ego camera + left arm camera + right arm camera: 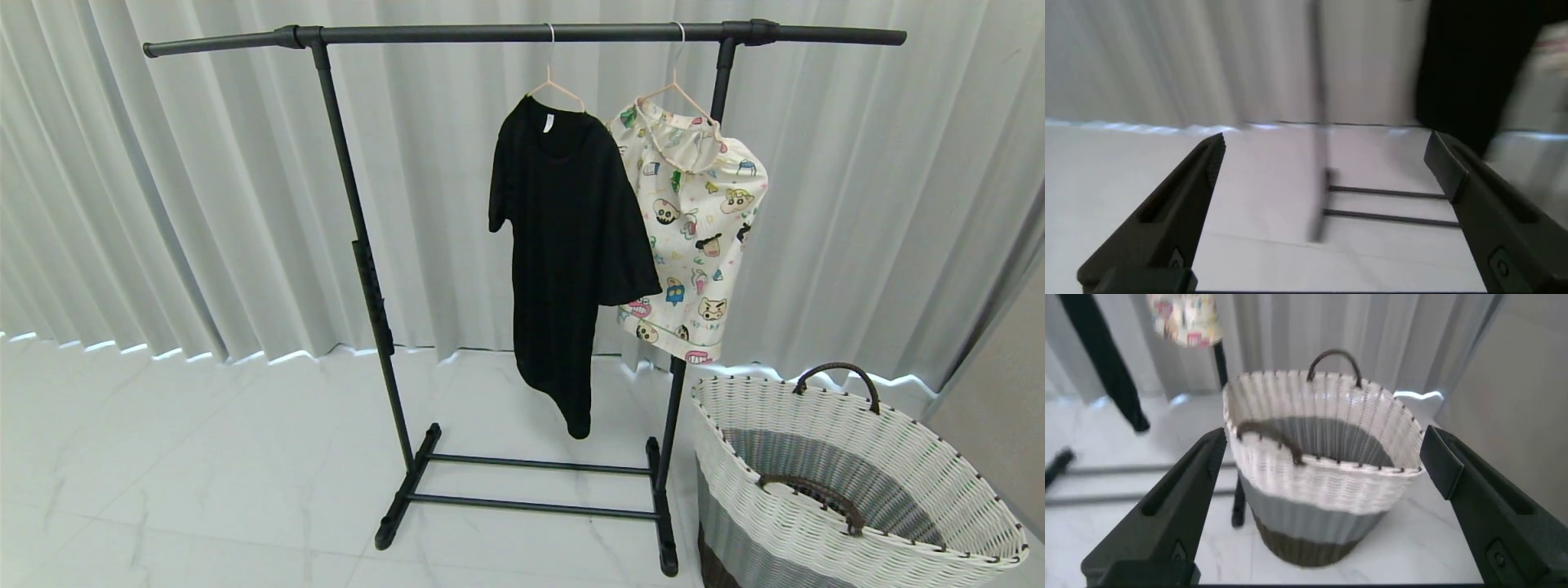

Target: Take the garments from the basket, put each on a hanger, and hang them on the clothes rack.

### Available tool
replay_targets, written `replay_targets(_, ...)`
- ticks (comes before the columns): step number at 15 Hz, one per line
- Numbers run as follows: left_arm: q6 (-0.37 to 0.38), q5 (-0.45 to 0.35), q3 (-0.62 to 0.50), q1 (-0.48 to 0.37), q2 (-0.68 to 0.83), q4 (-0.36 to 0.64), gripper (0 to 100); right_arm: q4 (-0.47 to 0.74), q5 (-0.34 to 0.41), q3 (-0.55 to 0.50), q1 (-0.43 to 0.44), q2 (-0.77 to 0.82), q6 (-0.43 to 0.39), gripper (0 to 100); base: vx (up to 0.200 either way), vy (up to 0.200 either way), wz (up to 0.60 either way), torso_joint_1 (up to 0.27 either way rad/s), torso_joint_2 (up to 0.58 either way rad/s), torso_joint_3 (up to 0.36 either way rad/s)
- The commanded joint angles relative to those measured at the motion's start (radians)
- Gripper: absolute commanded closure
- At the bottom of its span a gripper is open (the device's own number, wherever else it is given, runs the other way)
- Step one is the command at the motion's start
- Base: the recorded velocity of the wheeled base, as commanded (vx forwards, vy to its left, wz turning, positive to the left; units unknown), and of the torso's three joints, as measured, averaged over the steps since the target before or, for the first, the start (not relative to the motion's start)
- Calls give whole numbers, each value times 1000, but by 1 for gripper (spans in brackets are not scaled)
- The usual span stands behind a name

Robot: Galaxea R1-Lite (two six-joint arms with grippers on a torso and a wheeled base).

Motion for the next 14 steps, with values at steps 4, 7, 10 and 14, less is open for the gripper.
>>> replay_targets(4, -61, -150, 9, 0, 2, -3, 0, 6, -33, 0, 1, 0, 6, 0, 0, 0, 0, 0, 0, 0)
replay_targets(7, -216, -190, -19, 0, 2, 79, 0, 6, -36, 0, 1, 0, 14, 0, 0, 0, 0, 0, 0, 0)
replay_targets(10, -60, -69, -17, 0, 0, 77, 0, 7, -38, 0, 1, 0, 15, 0, 0, 0, 0, 0, 0, 0)
replay_targets(14, -132, -117, -19, 0, 2, 80, 0, 7, -36, 0, 1, 0, 18, 0, 0, 0, 0, 0, 0, 0)
